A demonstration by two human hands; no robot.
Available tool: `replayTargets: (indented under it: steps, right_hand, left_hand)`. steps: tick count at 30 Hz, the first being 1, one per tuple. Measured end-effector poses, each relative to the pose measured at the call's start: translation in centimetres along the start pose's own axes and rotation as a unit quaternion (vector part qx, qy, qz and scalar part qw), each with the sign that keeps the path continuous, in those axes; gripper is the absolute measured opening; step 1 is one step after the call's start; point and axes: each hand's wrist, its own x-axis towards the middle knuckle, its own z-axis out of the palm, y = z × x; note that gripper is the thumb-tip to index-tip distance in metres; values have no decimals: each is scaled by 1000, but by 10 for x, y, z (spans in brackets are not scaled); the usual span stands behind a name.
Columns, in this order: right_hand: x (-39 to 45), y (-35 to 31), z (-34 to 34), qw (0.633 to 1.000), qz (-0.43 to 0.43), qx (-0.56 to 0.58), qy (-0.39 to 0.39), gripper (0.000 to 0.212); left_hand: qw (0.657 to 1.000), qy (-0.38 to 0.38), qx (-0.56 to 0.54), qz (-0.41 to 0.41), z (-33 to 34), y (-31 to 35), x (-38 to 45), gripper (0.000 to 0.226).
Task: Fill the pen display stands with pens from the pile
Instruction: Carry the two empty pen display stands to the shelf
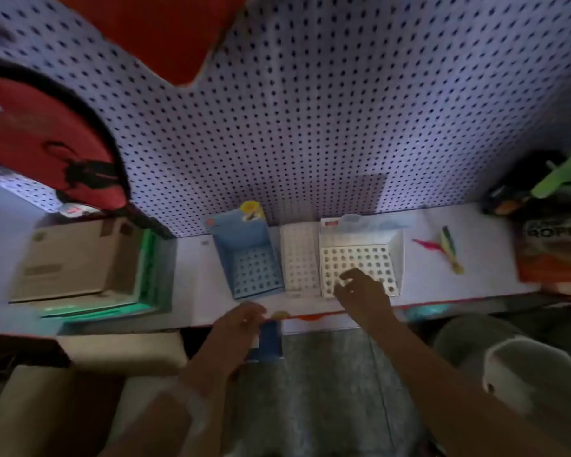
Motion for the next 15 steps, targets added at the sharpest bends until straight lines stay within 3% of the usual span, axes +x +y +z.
replayTargets:
  steps: [6, 11, 15]
  right_hand:
    - [71, 0, 54, 990, -20, -122, 69, 42]
    - [91, -4, 68, 968, -30, -201, 145, 28]
    - [96, 5, 50, 963, -12, -172, 207, 22]
  left_hand:
    - [995, 49, 72, 42, 6, -15, 110, 31]
    - [989, 61, 129, 38, 19, -12, 150, 27]
    - [980, 78, 177, 53, 28, -5, 163, 38]
